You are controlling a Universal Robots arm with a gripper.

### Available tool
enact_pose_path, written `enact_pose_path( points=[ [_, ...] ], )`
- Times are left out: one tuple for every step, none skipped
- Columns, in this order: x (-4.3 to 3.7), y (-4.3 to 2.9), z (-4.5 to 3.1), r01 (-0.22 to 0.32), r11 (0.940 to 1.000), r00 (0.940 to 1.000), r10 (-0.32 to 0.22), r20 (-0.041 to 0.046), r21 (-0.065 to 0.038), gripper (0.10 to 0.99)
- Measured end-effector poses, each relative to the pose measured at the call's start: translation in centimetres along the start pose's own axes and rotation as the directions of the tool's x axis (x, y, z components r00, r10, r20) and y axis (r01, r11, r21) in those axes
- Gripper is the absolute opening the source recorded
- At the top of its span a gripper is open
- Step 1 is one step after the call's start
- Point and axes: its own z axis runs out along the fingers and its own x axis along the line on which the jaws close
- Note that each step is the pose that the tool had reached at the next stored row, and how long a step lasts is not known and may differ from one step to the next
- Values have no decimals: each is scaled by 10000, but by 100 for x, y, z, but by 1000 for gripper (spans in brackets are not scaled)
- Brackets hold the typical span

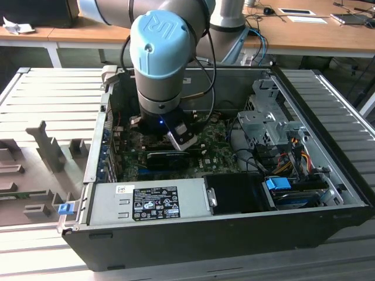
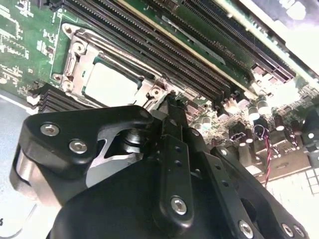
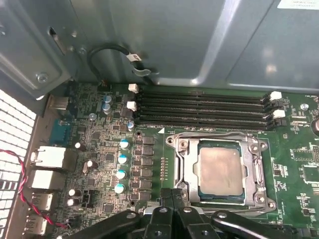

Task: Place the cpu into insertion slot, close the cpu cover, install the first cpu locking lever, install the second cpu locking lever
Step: 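Install the second cpu locking lever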

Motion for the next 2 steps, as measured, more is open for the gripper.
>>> enact_pose_path(
  points=[
    [0,3,-9,0,10000,10000,0,1,1,106],
    [-1,8,-21,0,10000,10000,0,0,4,106]
  ],
)
